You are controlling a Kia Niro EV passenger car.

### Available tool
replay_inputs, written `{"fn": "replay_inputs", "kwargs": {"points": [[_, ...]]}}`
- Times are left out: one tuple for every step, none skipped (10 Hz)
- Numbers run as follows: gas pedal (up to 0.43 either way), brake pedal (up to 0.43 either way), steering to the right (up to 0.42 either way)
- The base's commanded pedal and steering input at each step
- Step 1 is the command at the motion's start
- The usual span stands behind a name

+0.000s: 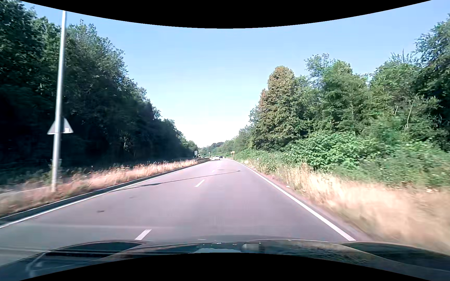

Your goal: Follow the waypoints while adhering to traffic rules and regulations

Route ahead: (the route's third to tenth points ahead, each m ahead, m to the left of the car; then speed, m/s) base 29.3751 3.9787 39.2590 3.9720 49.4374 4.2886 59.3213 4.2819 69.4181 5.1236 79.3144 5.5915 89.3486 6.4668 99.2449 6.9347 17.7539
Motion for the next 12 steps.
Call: {"fn": "replay_inputs", "kwargs": {"points": [[0.138, 0.0, -0.007], [0.138, 0.0, -0.007], [0.138, 0.0, -0.007], [0.138, 0.0, -0.007], [0.138, 0.0, -0.007], [0.138, 0.0, -0.007], [0.138, 0.0, -0.006], [0.138, 0.0, -0.006], [0.138, 0.0, -0.005], [0.138, 0.0, -0.006], [0.138, 0.0, -0.005], [0.138, 0.0, -0.005]]}}
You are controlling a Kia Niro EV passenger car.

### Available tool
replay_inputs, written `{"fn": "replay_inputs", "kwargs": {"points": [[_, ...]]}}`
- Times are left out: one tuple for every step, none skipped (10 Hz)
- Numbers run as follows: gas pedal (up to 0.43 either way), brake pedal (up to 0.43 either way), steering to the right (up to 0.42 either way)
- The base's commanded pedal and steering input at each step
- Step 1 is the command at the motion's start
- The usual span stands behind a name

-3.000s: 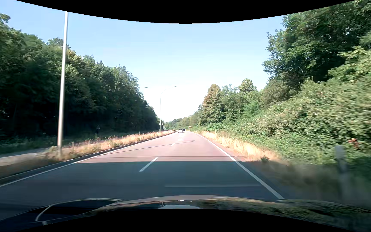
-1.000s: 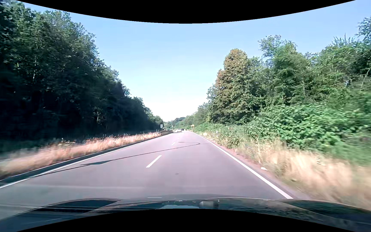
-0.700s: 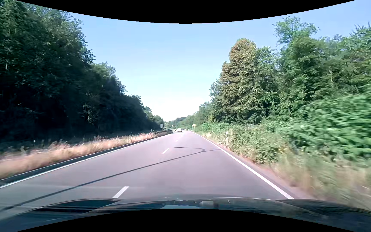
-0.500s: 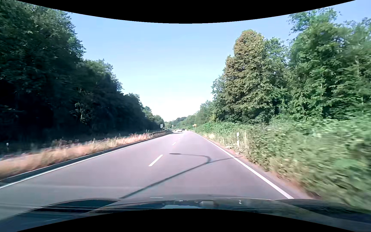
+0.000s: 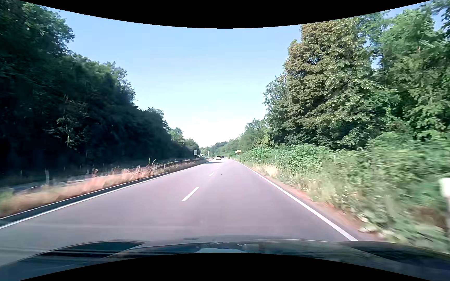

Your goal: Follow the waypoints while adhering to traffic rules and regulations

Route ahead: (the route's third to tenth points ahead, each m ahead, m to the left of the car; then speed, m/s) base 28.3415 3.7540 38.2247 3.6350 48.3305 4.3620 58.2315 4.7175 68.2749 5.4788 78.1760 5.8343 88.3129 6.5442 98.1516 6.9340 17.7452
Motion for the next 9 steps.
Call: {"fn": "replay_inputs", "kwargs": {"points": [[0.138, 0.0, -0.005], [0.138, 0.0, -0.005], [0.138, 0.0, -0.005], [0.138, 0.0, -0.005], [0.138, 0.0, -0.005], [0.138, 0.0, -0.005], [0.138, 0.0, -0.005], [0.138, 0.0, -0.005], [0.138, 0.0, -0.005]]}}
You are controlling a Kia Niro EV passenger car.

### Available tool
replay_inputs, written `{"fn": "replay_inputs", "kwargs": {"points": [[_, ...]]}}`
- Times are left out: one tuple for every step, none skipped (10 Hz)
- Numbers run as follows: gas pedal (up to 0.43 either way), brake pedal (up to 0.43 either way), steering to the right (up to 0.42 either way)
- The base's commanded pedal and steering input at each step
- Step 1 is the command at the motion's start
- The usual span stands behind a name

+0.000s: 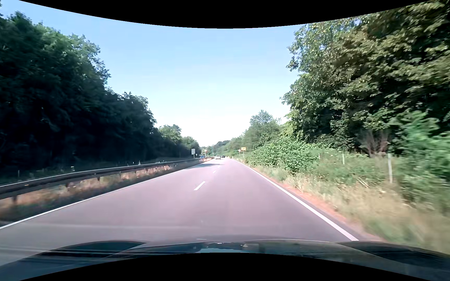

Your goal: Follow the waypoints while adhering to traffic rules and regulations

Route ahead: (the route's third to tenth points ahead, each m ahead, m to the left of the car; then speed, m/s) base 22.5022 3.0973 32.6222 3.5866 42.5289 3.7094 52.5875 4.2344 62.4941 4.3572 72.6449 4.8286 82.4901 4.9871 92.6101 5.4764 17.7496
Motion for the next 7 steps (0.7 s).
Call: {"fn": "replay_inputs", "kwargs": {"points": [[0.138, 0.0, -0.004], [0.138, 0.0, -0.004], [0.138, 0.0, -0.004], [0.15, 0.0, -0.004], [0.15, 0.0, -0.004], [0.15, 0.0, -0.004], [0.157, 0.0, -0.004]]}}
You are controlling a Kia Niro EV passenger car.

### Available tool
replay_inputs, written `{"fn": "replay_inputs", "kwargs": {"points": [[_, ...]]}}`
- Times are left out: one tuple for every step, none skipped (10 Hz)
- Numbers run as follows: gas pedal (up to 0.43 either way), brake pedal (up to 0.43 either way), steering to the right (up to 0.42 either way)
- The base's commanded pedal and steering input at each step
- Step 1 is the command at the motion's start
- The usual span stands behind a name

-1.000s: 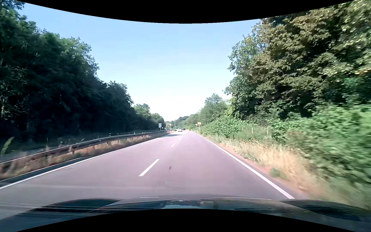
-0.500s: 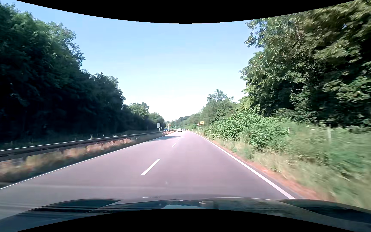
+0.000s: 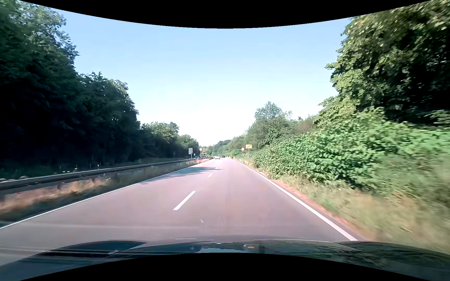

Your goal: Follow the waypoints while adhering to traffic rules and regulations

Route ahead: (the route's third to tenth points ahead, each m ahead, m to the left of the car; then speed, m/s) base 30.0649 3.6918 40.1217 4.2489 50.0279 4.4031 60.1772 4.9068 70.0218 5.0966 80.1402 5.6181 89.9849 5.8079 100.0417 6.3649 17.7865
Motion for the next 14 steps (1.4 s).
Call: {"fn": "replay_inputs", "kwargs": {"points": [[0.157, 0.0, -0.004], [0.157, 0.0, -0.004], [0.169, 0.0, -0.004], [0.169, 0.0, -0.004], [0.177, 0.0, -0.004], [0.177, 0.0, -0.004], [0.177, 0.0, -0.004], [0.177, 0.0, -0.004], [0.177, 0.0, -0.004], [0.177, 0.0, -0.004], [0.177, 0.0, -0.004], [0.177, 0.0, -0.004], [0.177, 0.0, -0.006], [0.177, 0.0, -0.007]]}}
